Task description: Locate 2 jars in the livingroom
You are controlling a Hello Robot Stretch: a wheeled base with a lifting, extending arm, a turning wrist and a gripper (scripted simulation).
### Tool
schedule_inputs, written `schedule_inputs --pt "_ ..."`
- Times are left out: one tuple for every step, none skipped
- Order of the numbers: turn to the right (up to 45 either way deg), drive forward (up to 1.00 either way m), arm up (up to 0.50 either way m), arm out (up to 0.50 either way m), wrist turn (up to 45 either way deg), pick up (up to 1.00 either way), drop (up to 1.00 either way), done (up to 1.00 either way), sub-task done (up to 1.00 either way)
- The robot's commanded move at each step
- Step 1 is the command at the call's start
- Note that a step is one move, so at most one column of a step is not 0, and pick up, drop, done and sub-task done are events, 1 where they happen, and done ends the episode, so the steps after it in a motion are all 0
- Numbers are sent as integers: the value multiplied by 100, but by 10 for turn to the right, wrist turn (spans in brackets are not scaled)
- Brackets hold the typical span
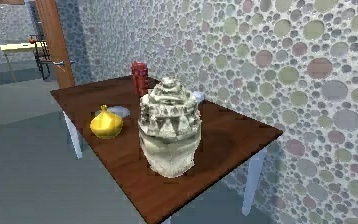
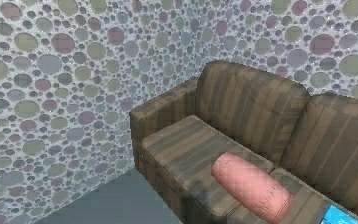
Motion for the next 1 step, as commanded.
schedule_inputs --pt "-450 0 0 0 0 0 0 0 0"
